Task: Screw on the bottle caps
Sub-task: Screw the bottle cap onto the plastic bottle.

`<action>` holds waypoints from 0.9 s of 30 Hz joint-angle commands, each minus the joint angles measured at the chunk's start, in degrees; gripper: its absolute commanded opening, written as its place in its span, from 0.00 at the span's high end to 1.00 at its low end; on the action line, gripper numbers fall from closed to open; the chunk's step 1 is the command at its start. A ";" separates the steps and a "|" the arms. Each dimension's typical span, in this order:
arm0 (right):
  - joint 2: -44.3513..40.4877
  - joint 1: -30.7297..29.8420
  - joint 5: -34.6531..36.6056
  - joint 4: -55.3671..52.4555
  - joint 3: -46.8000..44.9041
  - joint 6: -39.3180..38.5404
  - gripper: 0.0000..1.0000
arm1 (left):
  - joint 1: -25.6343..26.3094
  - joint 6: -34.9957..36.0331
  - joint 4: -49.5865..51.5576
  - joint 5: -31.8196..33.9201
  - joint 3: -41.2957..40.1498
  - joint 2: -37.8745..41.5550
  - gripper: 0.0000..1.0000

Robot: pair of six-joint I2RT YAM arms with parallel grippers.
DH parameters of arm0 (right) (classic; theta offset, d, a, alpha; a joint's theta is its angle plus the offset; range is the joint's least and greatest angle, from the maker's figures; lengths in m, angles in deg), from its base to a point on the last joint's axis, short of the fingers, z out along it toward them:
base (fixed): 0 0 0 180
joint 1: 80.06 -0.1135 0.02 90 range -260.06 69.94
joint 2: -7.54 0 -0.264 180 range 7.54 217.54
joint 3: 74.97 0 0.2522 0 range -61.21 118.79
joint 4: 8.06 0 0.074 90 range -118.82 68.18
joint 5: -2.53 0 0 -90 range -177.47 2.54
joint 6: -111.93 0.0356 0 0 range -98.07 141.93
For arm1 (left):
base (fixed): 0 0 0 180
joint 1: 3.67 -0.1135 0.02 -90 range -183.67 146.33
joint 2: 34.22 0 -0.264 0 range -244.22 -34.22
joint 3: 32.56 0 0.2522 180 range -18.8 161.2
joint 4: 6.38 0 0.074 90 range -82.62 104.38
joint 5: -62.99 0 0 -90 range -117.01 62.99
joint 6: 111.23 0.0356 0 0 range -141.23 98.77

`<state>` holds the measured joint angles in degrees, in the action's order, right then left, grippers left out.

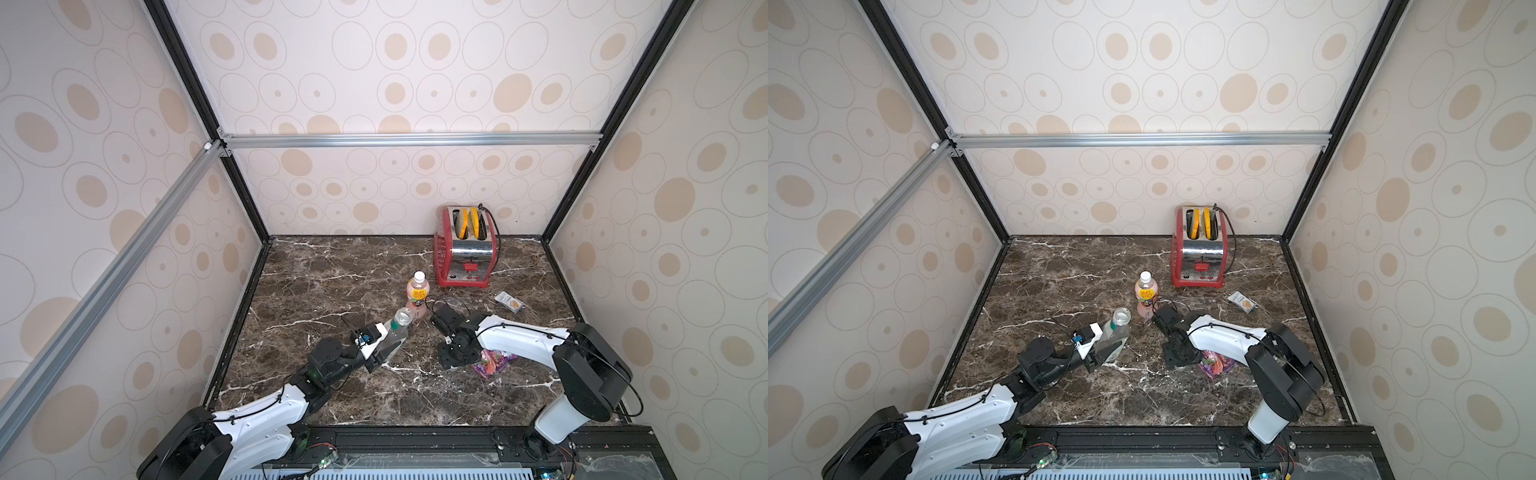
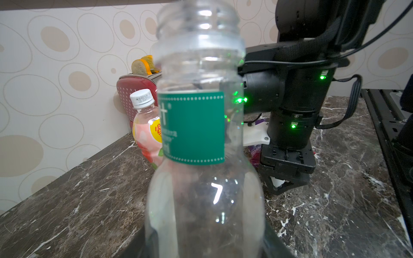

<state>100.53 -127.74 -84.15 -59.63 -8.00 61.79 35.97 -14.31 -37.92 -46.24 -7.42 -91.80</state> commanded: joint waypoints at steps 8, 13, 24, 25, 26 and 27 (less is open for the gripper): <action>-0.37 0.40 1.56 -1.44 -0.98 0.40 0.50 | -0.18 -0.06 -0.55 -0.91 1.37 0.32 0.46; -0.98 0.44 1.31 -1.72 -0.95 -0.02 0.55 | -0.17 0.03 -0.53 -1.03 1.46 0.19 0.46; -7.12 0.70 -2.36 -10.46 3.88 -5.35 0.59 | 0.04 2.67 -0.36 -5.88 3.07 -4.25 0.46; -8.16 0.69 -3.04 -12.68 5.47 -6.69 0.60 | 0.17 3.23 -0.40 -6.38 3.29 -4.94 0.46; -9.24 0.77 -3.45 -14.61 6.94 -7.88 0.60 | 0.47 3.88 -0.45 -6.84 3.47 -5.63 0.46; -10.34 0.91 -3.80 -17.17 8.82 -9.14 0.61 | 0.83 4.80 -0.42 -7.76 3.80 -6.33 0.46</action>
<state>93.47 -127.26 -86.19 -69.05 -3.59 56.80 36.25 -12.39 -37.77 -50.87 -6.42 -96.98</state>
